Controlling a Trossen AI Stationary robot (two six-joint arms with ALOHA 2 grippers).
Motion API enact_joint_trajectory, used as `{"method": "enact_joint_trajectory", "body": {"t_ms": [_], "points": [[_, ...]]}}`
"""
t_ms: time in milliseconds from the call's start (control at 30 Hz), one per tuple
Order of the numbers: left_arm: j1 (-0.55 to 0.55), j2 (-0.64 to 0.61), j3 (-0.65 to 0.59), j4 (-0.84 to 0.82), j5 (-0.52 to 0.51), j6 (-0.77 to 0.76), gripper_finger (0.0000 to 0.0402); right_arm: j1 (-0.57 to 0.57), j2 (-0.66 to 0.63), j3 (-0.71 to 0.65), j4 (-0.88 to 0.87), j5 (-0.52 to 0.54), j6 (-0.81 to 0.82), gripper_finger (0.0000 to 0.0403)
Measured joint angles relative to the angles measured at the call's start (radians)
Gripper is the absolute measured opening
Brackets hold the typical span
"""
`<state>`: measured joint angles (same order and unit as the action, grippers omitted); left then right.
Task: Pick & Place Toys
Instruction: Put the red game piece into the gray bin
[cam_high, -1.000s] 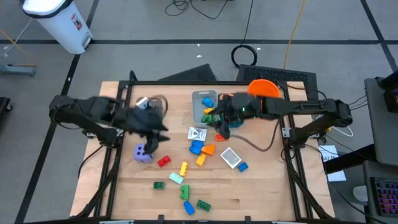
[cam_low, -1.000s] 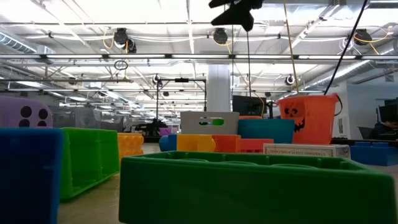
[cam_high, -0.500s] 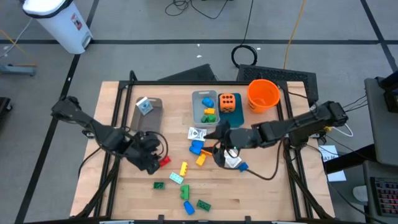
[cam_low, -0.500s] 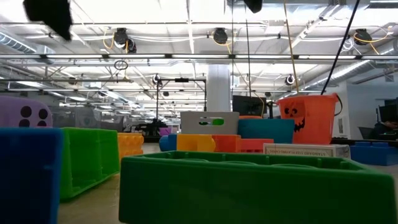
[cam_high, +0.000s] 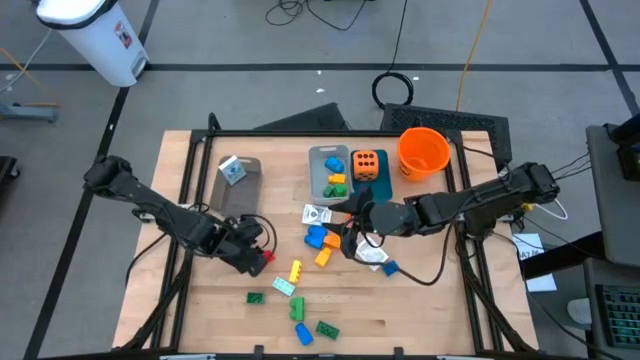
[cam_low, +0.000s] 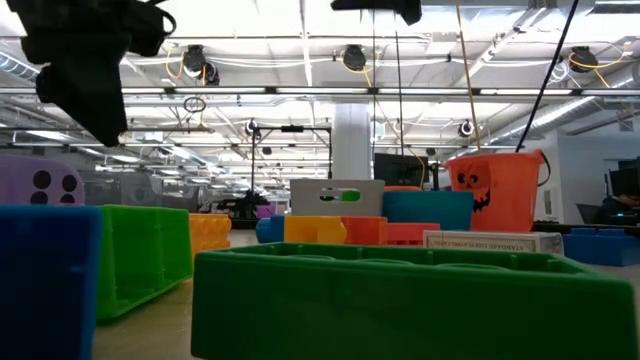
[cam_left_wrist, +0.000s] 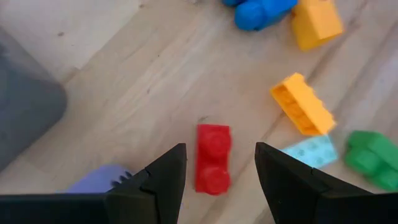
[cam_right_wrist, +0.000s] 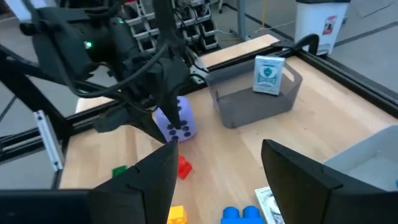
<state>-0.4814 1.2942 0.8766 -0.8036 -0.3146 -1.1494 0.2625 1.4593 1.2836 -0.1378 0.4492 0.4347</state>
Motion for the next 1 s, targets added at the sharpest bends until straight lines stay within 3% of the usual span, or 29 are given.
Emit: {"method": "enact_joint_trajectory", "body": {"t_ms": [167,333,500,1000], "points": [[0.044,0.069,0.0,0.0,0.018,0.063,0.02,-0.008,0.0,-0.034,-0.001,-0.004,0.0,0.0221],[0.08,0.149,0.0,0.02,0.129,0.09,0.02,-0.008,0.0,-0.077,-0.001,-0.005,0.043,0.0221],[0.086,0.198,0.0,0.057,0.163,0.092,0.02,-0.008,0.0,-0.111,-0.002,-0.006,0.051,0.0221],[0.086,0.239,0.0,0.074,0.233,0.098,0.02,-0.008,0.0,-0.166,-0.001,-0.033,0.045,0.0221]]}}
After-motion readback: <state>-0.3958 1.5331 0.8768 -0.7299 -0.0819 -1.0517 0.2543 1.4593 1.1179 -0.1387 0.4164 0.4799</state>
